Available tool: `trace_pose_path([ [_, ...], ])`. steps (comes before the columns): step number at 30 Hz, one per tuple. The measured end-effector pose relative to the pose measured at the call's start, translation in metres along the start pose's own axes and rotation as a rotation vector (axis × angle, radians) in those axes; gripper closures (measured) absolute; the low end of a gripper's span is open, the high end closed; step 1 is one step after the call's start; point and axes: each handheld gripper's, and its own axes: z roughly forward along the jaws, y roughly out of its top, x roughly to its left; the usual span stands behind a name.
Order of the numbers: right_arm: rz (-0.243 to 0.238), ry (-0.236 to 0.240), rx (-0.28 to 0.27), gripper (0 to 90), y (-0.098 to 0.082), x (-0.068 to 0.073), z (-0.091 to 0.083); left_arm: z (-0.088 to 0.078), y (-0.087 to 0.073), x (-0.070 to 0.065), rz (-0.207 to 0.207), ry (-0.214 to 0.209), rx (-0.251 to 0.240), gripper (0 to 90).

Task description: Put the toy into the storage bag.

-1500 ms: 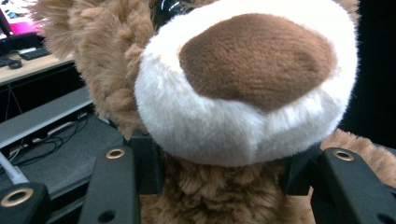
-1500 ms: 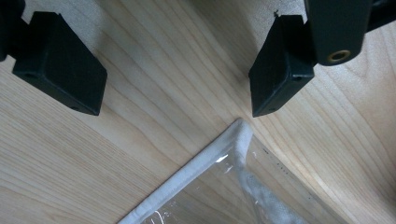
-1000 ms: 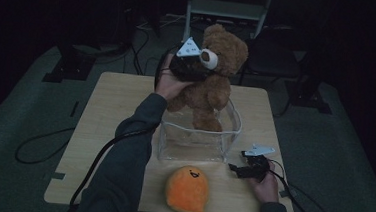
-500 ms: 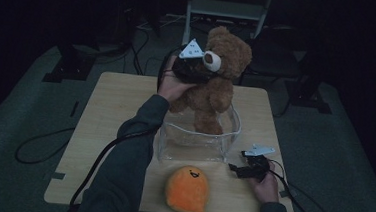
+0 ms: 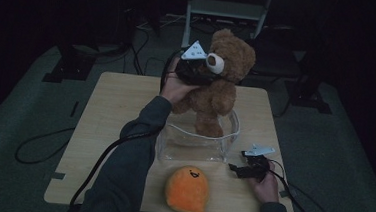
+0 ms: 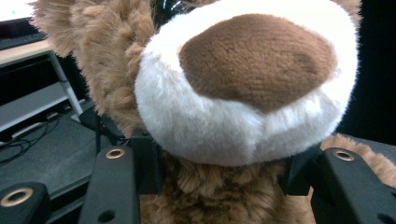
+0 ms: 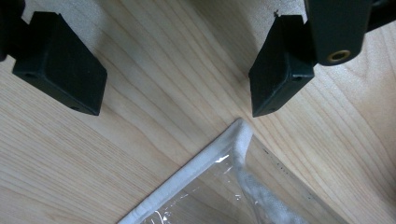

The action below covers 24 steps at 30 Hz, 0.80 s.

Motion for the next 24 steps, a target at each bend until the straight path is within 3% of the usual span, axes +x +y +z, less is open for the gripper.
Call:
trace_pose_path([
  [24, -0.001, 0.000, 0.000, 18.3, 0.000, 0.000, 0.000, 0.014, -0.003, -0.013, 0.027, -0.041, 0.029, 44.4],
])
